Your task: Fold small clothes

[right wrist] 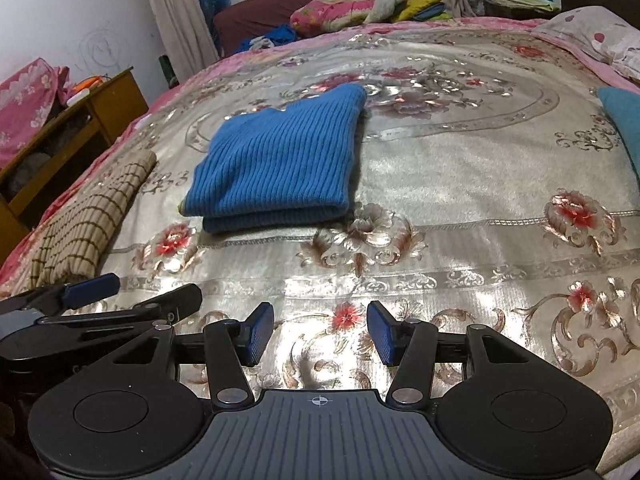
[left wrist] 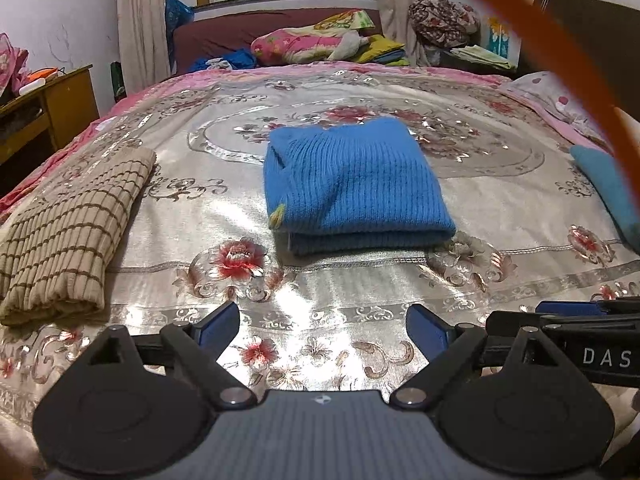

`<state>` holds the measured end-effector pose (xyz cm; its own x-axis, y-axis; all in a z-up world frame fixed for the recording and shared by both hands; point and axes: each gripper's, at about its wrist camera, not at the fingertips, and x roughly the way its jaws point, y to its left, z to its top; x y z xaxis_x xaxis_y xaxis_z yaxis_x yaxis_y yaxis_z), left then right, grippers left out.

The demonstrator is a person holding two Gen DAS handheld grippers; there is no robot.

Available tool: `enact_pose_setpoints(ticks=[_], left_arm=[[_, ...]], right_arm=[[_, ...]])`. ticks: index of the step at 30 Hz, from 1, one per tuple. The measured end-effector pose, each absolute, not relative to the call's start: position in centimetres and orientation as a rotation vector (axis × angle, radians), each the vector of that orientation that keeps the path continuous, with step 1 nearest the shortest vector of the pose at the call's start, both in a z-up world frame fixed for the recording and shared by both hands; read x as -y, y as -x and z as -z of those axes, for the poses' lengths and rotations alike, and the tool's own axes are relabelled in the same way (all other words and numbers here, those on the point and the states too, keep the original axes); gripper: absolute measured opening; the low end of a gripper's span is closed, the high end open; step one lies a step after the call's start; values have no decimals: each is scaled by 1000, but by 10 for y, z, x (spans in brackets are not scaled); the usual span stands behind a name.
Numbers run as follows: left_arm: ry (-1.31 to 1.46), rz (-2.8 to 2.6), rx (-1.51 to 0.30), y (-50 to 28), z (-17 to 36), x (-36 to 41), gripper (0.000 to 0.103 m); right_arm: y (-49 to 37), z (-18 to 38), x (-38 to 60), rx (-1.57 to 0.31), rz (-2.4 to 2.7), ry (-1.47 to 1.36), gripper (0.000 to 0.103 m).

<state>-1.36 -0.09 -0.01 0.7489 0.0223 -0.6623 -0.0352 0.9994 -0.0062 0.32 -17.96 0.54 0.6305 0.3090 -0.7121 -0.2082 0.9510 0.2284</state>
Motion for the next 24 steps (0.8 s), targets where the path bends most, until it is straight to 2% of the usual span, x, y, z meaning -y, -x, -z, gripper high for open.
enact_pose_setpoints(ticks=[24], left_arm=[[14, -31, -722, 14, 3, 1, 94]], right_arm=[[-2, -2, 180, -843, -297, -127, 51]])
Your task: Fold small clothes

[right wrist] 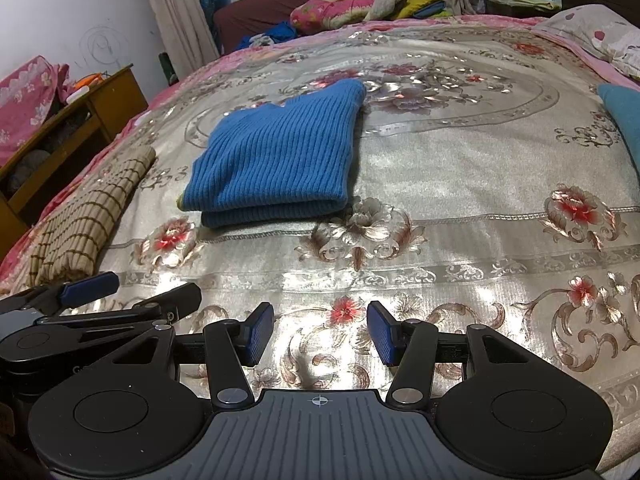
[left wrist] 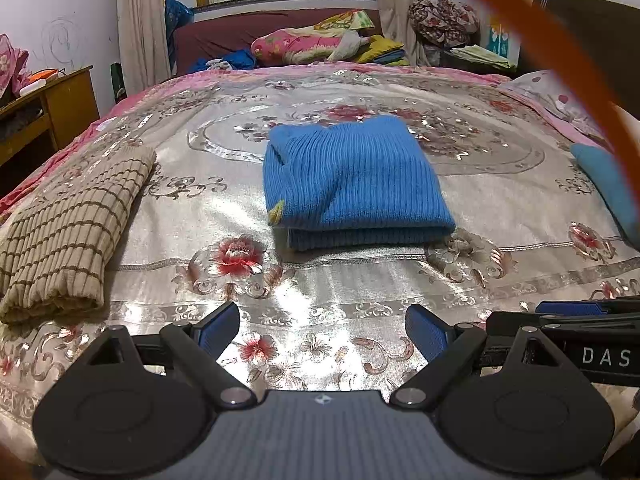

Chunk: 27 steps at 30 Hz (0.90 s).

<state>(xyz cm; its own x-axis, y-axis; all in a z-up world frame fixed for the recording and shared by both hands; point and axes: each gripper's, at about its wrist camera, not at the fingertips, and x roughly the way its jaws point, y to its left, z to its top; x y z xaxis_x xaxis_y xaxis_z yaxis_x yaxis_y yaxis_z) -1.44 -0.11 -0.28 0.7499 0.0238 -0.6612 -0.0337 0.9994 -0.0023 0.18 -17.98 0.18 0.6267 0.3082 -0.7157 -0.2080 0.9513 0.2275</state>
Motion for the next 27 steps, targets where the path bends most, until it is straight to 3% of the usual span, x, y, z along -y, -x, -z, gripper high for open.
enact_pose_setpoints(ticks=[27], left_arm=[[11, -27, -721, 15, 2, 1, 91]], right_arm=[[-2, -1, 179, -847, -298, -127, 51]])
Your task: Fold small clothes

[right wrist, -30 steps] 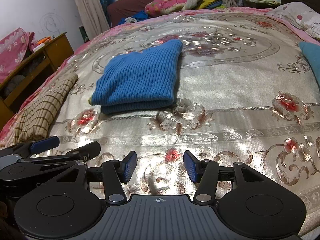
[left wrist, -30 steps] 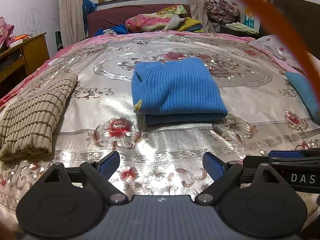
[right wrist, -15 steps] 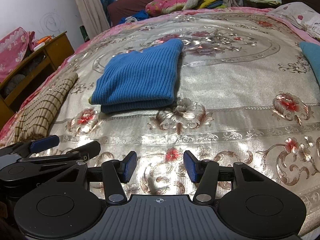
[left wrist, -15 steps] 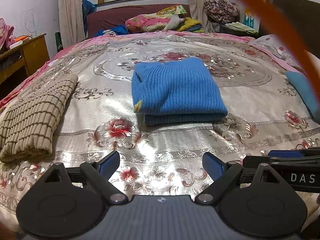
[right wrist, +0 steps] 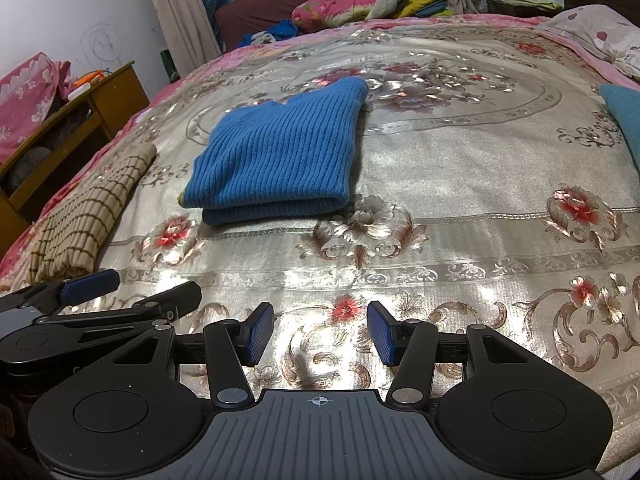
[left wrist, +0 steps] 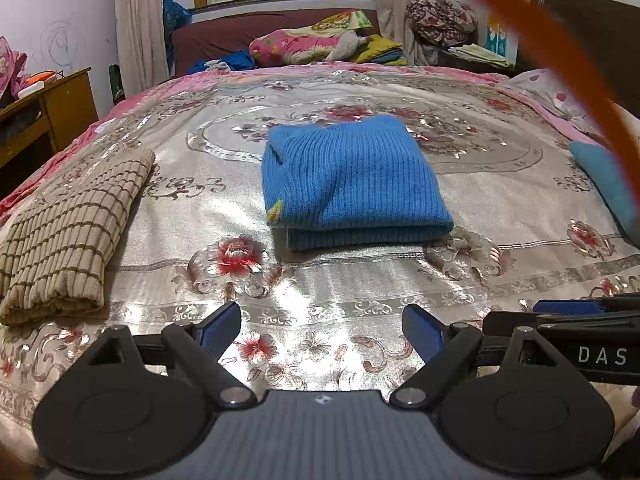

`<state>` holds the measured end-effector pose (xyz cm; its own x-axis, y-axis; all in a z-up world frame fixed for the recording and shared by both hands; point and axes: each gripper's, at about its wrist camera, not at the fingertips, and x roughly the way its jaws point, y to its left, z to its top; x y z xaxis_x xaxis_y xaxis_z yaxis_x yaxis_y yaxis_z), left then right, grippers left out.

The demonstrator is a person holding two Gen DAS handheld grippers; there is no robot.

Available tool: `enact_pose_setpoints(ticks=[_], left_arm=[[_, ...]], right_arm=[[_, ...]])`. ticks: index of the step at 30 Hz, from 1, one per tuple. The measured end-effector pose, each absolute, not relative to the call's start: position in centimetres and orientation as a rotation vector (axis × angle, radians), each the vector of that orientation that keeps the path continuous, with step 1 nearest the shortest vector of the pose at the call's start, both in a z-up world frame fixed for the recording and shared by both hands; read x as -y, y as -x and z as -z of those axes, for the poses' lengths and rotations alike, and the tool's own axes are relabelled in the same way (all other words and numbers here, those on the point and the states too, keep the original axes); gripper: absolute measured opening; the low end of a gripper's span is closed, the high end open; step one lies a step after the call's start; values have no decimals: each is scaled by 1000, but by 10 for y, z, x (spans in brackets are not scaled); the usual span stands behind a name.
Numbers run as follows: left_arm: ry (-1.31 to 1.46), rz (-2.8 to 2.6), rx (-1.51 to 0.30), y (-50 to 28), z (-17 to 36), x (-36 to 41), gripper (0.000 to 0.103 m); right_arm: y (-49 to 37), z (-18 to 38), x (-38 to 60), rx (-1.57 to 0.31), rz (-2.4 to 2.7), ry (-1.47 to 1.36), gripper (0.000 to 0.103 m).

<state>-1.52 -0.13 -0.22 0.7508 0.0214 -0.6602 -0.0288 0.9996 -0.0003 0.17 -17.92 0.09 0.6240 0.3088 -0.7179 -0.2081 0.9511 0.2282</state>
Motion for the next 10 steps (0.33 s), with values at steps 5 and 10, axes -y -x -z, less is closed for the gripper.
enact_pose_setpoints(ticks=[5, 10], left_arm=[[9, -25, -720, 15, 2, 1, 91], [11, -24, -722, 16, 3, 1, 90]], right_arm=[[-2, -1, 179, -847, -298, -127, 51], [-2, -1, 179, -847, -298, -126, 51]])
